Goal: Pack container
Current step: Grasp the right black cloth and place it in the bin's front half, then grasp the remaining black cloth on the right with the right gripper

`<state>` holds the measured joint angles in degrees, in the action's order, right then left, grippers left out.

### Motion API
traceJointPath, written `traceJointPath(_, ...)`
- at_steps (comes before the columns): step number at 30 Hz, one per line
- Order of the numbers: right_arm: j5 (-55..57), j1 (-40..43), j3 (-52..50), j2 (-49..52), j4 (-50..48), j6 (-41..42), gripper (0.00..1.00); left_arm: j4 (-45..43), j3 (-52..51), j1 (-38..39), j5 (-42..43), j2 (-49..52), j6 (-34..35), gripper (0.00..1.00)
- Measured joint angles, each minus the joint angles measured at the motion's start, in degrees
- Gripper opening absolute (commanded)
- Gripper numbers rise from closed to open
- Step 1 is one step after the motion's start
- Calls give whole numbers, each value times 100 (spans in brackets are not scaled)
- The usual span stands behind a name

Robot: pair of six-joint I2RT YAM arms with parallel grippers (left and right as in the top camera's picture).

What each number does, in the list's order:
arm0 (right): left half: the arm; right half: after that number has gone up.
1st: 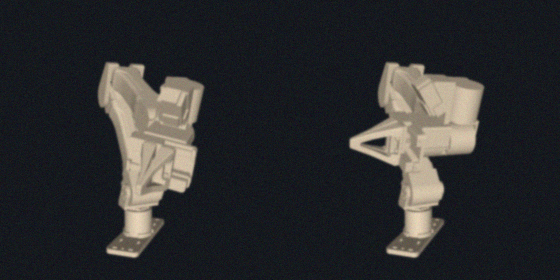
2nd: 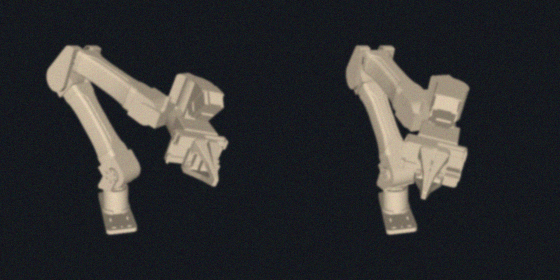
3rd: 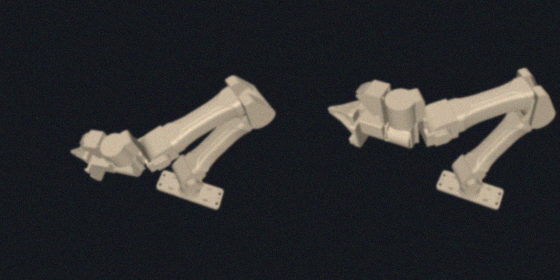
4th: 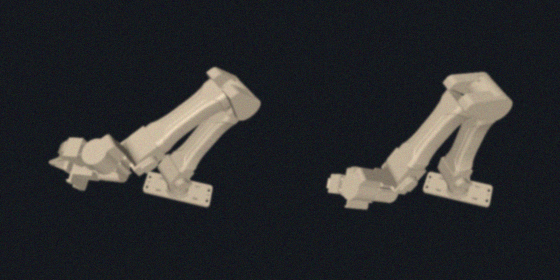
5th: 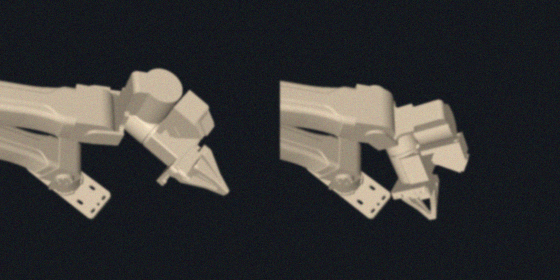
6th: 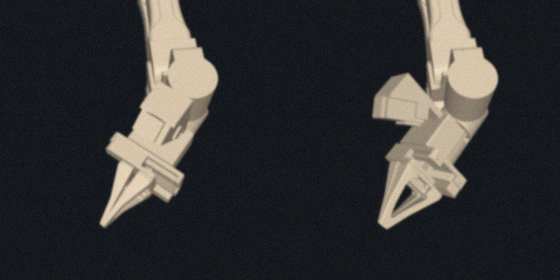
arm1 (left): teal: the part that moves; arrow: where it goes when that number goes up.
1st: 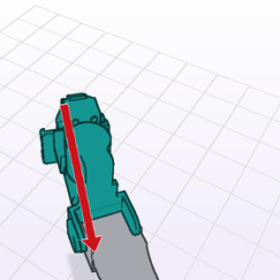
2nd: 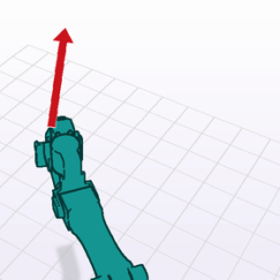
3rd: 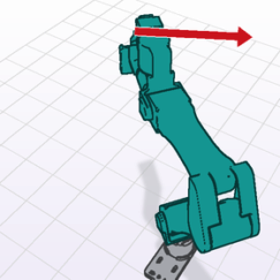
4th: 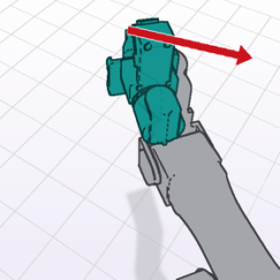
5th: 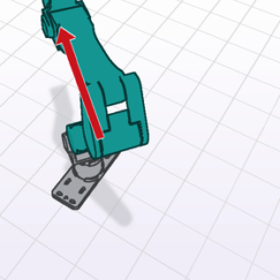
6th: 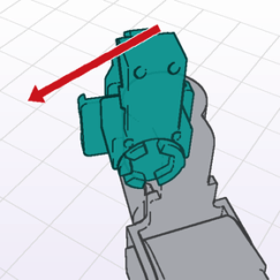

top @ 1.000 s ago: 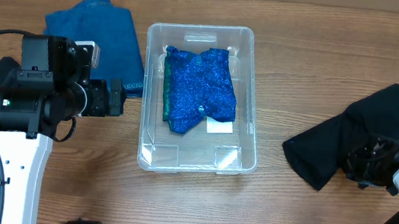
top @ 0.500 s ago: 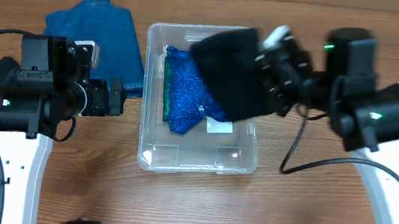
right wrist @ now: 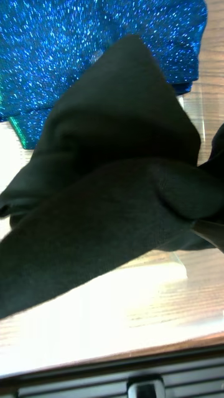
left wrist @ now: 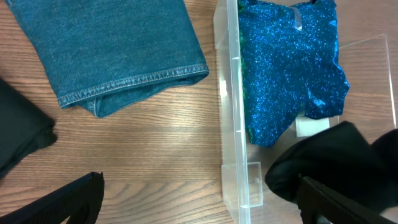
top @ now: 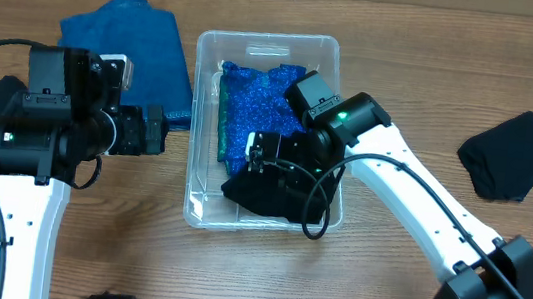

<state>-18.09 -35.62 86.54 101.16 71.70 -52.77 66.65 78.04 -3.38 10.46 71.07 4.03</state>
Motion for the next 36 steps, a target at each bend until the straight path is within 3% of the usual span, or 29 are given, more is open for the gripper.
traceJointPath(2,341,0,-66,166,-870,208,100,0,0,0,-2,0,0,100)
traceJointPath(5,2087,24,-74,232,-2334,1412,100,0,0,0,0,0,0,100)
traceJointPath(8,4369,103,63,216,-2540,2846,100,2,0,0,0,0,0,100)
traceJointPath(10,5027,173,68,13,-2522,3696,100,0,0,0,0,0,2,100)
traceJointPath(13,4896,1025,83,-927,-2232,5499,100,4,0,0,0,0,0,100)
traceJointPath(17,3217,3829,238,-1305,-1735,6719,100,24,0,0,0,0,0,100)
traceJointPath(20,2186,5661,236,-850,-1585,7060,100,52,0,0,-2,0,0,100)
traceJointPath(24,1377,7187,236,94,-1602,6922,100,66,0,0,-2,0,0,100)
traceJointPath(32,868,7576,232,1788,-1709,6417,100,72,0,0,-2,0,0,100)
traceJointPath(33,761,7576,232,1952,-1788,6387,97,74,0,0,-2,0,0,100)
traceJointPath(35,551,7576,229,2105,-1891,6339,78,79,0,0,-2,0,0,100)
traceJointPath(36,472,7573,229,2107,-1939,6321,59,81,0,0,-2,0,0,100)
